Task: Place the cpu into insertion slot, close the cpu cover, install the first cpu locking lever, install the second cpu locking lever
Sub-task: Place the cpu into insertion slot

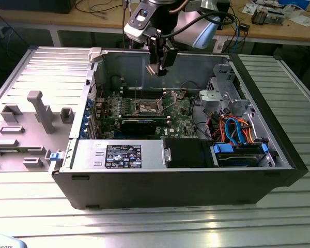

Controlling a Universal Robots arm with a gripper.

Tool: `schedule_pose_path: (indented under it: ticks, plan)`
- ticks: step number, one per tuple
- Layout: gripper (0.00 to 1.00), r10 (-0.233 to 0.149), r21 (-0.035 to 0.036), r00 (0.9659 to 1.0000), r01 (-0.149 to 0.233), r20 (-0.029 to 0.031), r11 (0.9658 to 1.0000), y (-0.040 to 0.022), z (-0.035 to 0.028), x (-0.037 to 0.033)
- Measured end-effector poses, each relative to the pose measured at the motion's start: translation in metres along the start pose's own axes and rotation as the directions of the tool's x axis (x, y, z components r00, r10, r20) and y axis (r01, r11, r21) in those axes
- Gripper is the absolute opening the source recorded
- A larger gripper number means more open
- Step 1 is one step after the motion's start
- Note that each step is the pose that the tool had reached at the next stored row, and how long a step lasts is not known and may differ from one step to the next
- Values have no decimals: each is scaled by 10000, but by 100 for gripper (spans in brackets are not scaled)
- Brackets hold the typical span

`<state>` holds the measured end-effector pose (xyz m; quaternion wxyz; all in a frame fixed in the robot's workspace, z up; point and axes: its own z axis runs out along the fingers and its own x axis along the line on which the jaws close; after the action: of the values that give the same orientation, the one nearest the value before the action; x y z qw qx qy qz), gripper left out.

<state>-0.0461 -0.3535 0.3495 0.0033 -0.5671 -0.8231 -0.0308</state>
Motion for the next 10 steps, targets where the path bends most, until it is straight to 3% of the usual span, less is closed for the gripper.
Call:
schedule_pose_path:
  ticks: [10]
  plan:
    - [54,-1,2,10000,1,-2,10000,1,1,0]
